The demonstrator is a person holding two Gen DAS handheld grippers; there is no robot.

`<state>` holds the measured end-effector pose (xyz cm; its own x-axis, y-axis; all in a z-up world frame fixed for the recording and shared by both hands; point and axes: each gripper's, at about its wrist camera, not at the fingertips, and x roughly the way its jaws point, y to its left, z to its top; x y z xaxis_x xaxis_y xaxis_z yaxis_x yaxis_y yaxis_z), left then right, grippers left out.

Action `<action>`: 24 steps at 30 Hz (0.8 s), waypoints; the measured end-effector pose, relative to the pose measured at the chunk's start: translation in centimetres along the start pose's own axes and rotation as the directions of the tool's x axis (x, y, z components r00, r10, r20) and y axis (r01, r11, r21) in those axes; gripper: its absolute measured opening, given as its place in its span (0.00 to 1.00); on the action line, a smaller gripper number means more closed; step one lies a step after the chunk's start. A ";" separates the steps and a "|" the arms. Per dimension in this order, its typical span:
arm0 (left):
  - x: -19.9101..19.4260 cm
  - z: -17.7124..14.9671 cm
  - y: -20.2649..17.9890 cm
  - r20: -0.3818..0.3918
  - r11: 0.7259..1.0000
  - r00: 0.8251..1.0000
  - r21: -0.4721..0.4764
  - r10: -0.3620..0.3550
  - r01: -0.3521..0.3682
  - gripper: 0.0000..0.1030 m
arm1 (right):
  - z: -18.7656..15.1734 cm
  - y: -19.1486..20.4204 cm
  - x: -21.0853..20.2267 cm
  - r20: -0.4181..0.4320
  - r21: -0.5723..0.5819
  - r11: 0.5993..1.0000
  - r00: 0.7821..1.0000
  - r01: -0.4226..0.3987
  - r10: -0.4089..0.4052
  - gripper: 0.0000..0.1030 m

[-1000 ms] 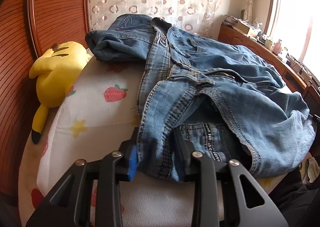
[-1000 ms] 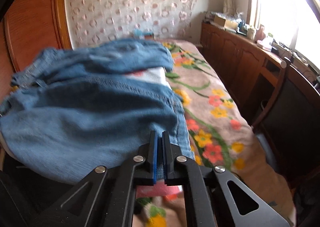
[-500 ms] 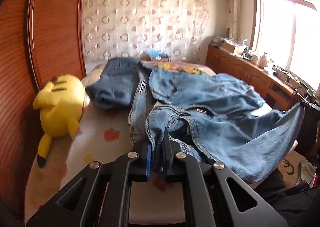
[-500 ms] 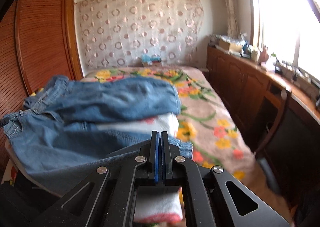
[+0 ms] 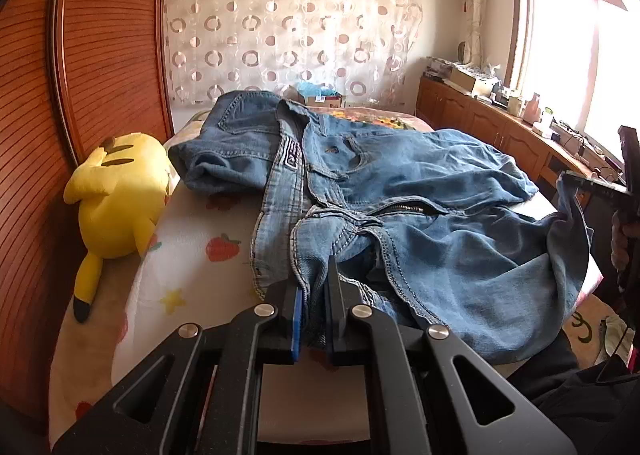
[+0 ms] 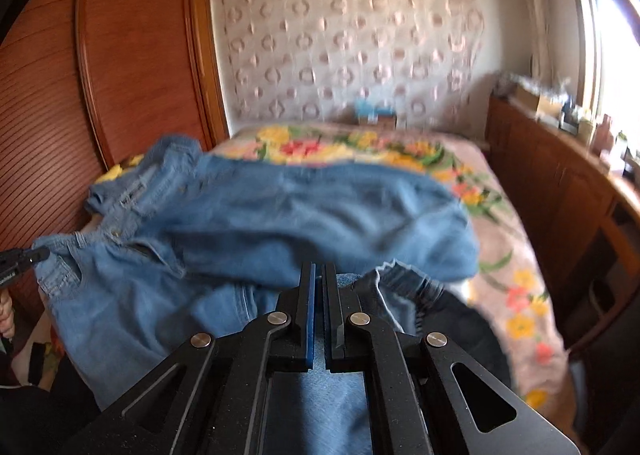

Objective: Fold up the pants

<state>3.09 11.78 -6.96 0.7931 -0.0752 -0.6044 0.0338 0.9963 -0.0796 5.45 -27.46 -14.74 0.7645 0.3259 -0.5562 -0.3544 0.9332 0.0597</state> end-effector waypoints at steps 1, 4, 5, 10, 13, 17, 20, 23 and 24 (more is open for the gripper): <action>0.1 -0.1 0.0 -0.005 1.000 1.000 0.000 0.000 0.000 0.09 | -0.7 -0.6 0.0 -0.018 0.019 1.000 1.000 0.002 -0.002 0.10; 0.4 -0.2 0.0 -0.011 1.000 1.000 -0.002 0.003 -0.003 0.09 | -2.2 -2.4 -1.8 -0.012 0.064 0.998 1.000 0.025 -0.025 0.36; 0.5 -0.3 0.0 -0.014 1.000 1.000 -0.002 0.003 -0.003 0.09 | -2.6 -3.1 -2.7 -0.003 0.076 0.997 0.999 0.034 -0.034 0.40; 1.1 -0.5 0.0 -0.027 1.000 1.000 -0.007 0.013 -0.013 0.09 | -5.2 -4.6 -7.3 0.007 0.147 0.982 0.992 0.121 -0.123 0.40; 1.6 -0.8 0.1 -0.041 1.000 0.999 -0.010 0.024 -0.025 0.09 | -7.8 -5.2 -7.9 -0.046 0.168 0.973 0.987 0.159 -0.153 0.40; 2.4 -1.3 0.6 -0.067 0.999 0.997 -0.022 0.042 -0.043 0.09 | -9.8 -5.4 -7.2 -0.090 0.209 0.966 0.987 0.149 -0.133 0.40; 3.0 -1.8 0.9 -0.087 0.998 0.995 -0.025 0.049 -0.052 0.09 | -9.6 -5.5 -6.3 -0.105 0.232 0.963 0.988 0.137 -0.115 0.41; 3.4 -2.2 1.1 -0.102 0.998 0.993 -0.030 0.053 -0.056 0.09 | -8.8 -5.9 -6.2 -0.124 0.245 0.960 0.986 0.136 -0.107 0.42; 3.6 -2.3 1.2 -0.109 0.998 0.993 -0.032 0.054 -0.058 0.10 | -7.9 -6.3 -5.4 -0.134 0.247 0.959 0.985 0.141 -0.110 0.42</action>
<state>4.56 12.57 -11.08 0.7230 -0.0256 -0.6904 -0.0316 0.9970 -0.0700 -0.68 -36.24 -18.69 0.7199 0.1981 -0.6652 -0.0994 0.9780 0.1836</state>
